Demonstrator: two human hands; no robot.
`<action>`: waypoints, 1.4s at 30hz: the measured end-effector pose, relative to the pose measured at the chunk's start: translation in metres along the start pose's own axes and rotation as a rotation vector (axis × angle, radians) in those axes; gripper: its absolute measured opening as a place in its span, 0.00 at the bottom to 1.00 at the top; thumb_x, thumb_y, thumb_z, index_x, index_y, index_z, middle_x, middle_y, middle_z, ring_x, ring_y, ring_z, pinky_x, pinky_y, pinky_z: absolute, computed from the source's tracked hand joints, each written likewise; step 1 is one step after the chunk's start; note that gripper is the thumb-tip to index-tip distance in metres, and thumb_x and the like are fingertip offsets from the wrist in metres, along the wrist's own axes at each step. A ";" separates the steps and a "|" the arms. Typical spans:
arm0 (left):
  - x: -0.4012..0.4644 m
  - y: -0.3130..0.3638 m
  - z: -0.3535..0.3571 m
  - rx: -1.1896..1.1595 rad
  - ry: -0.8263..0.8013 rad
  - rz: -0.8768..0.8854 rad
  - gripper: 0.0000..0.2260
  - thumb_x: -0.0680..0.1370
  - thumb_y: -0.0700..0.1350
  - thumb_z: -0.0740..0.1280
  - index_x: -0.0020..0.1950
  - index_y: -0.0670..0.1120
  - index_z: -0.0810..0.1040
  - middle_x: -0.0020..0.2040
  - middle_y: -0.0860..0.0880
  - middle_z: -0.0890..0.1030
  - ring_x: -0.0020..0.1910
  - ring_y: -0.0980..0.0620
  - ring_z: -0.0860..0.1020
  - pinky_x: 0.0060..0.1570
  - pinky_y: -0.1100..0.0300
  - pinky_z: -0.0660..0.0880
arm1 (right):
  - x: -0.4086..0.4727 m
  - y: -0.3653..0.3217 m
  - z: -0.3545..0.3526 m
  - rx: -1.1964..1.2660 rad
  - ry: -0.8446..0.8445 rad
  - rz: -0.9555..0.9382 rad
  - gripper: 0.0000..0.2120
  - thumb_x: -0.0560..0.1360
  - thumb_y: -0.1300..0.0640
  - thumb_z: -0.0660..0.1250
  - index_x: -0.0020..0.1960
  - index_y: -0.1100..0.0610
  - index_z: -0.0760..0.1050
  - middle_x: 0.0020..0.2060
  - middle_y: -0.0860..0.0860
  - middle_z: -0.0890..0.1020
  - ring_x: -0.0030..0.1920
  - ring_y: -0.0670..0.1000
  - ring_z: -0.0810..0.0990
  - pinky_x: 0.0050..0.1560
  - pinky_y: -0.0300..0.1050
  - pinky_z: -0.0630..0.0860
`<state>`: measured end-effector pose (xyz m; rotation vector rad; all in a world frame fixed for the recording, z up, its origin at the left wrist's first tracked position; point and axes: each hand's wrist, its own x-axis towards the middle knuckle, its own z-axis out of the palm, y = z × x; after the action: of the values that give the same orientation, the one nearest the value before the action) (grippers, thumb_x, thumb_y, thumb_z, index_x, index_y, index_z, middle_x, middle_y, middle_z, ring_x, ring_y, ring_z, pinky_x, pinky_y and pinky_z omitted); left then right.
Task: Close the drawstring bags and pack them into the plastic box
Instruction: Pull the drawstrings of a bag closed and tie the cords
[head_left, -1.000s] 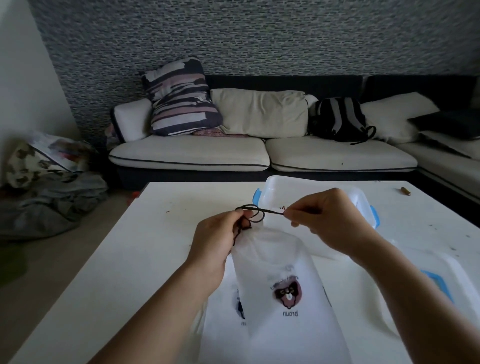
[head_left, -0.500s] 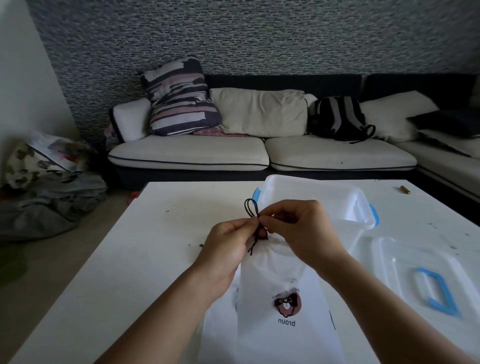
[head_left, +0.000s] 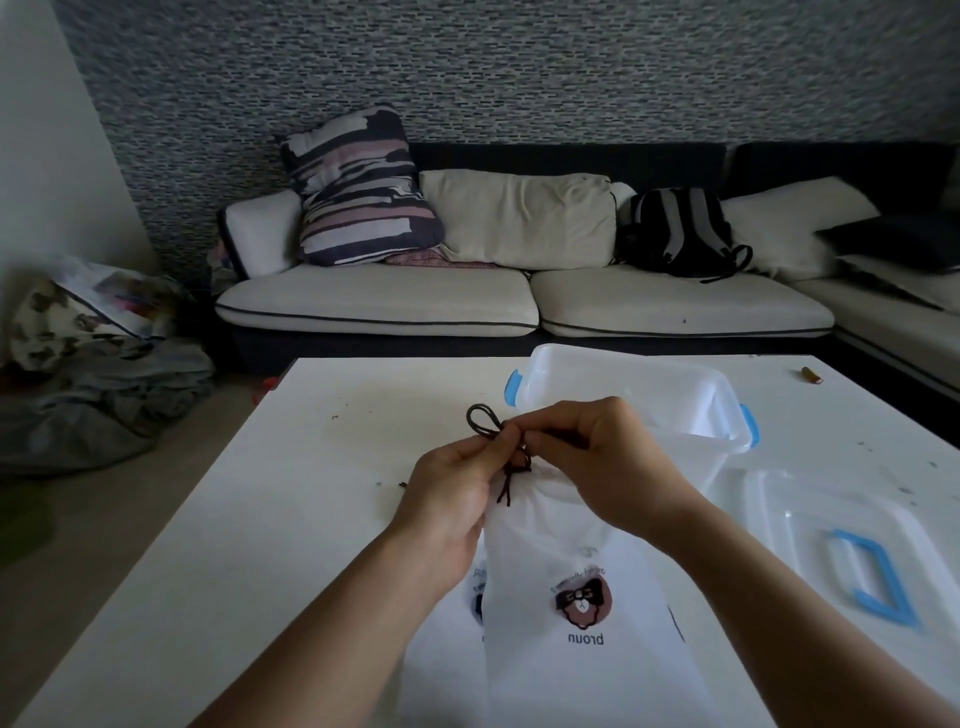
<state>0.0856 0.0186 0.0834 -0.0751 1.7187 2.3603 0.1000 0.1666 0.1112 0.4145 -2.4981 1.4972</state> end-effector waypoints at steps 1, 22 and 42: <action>0.000 0.001 0.000 0.016 0.003 0.019 0.10 0.78 0.44 0.70 0.40 0.40 0.84 0.41 0.44 0.85 0.41 0.48 0.82 0.43 0.57 0.78 | 0.000 0.000 -0.001 0.025 0.008 0.017 0.12 0.77 0.67 0.68 0.49 0.53 0.86 0.41 0.49 0.87 0.42 0.45 0.85 0.44 0.32 0.77; 0.002 -0.002 -0.002 0.316 0.011 0.309 0.13 0.80 0.46 0.67 0.40 0.43 0.85 0.36 0.41 0.83 0.38 0.51 0.78 0.44 0.54 0.73 | -0.007 -0.006 0.009 0.242 0.199 0.239 0.03 0.69 0.63 0.78 0.41 0.58 0.85 0.32 0.50 0.86 0.29 0.41 0.80 0.31 0.29 0.71; 0.007 0.002 -0.009 0.336 -0.018 0.310 0.12 0.81 0.41 0.66 0.40 0.44 0.85 0.41 0.46 0.86 0.42 0.52 0.83 0.49 0.61 0.78 | -0.002 -0.003 0.001 0.232 0.169 0.232 0.15 0.71 0.61 0.77 0.55 0.53 0.80 0.30 0.50 0.85 0.25 0.45 0.74 0.32 0.36 0.71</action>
<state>0.0777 0.0099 0.0815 0.2853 2.2282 2.2151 0.1032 0.1650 0.1125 0.0277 -2.3137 1.8342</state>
